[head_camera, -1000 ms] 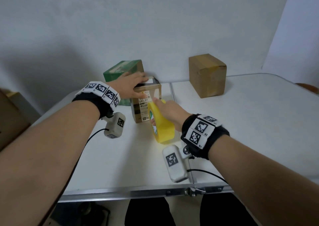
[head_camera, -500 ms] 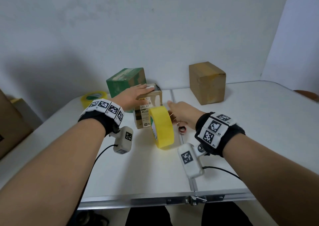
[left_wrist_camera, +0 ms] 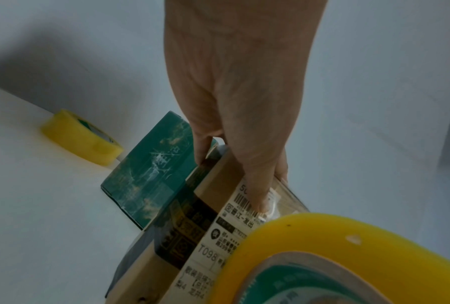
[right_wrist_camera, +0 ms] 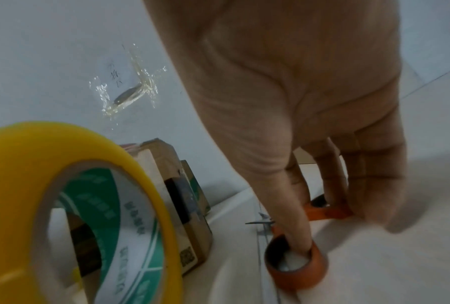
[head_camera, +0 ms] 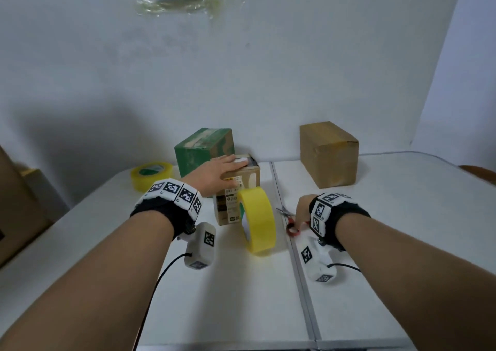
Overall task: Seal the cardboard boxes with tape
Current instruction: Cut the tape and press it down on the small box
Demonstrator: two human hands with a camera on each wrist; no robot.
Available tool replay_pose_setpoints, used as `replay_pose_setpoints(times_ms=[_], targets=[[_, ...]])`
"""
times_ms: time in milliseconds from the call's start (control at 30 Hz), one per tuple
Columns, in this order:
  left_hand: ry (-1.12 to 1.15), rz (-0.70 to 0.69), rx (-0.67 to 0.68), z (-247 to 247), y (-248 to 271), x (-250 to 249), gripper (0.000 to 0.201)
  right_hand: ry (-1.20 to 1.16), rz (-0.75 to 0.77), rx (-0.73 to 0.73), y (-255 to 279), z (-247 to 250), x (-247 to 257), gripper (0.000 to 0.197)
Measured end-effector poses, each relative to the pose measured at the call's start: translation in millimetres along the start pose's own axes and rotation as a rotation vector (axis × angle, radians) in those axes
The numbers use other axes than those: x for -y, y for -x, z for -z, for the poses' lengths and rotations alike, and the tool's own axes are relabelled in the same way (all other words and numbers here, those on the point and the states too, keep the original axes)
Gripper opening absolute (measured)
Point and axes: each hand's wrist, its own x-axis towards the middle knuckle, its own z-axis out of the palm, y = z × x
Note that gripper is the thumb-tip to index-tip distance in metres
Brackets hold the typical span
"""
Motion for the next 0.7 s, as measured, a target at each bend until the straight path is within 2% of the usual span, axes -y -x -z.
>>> replay_pose_setpoints(times_ms=[67,167,267,333,433,500,600,700], targets=[[-0.004,0.003,-0.001,0.2,0.2,0.5,0.063,0.004,0.002,0.003,-11.6,-1.4,0.0,0.028],[-0.018,0.0,-0.006,0.4,0.9,-0.7,0.063,0.102,0.004,-0.011,-2.3,1.2,-0.2,0.032],[-0.026,0.0,-0.006,-0.2,1.1,-1.0,0.063,0.087,0.001,-0.049,-46.5,-10.5,-11.6,0.033],[-0.026,0.001,-0.01,-0.7,1.3,-0.7,0.063,-0.046,-0.008,-0.059,-38.9,-7.9,-14.3,0.031],[-0.022,0.004,-0.015,-0.4,1.6,-2.0,0.063,-0.28,0.021,-0.19,6.8,-0.4,-14.1,0.032],[-0.028,0.004,-0.01,-0.1,1.1,-2.7,0.063,-0.454,0.038,-0.246,15.8,5.1,-16.7,0.031],[-0.035,-0.006,0.005,-0.4,-0.2,-1.2,0.063,-0.706,0.201,-0.382,25.5,19.4,-15.6,0.006],[-0.028,-0.026,0.01,0.5,-1.5,0.6,0.065,-0.91,0.402,-0.618,30.3,36.5,-8.4,0.016]])
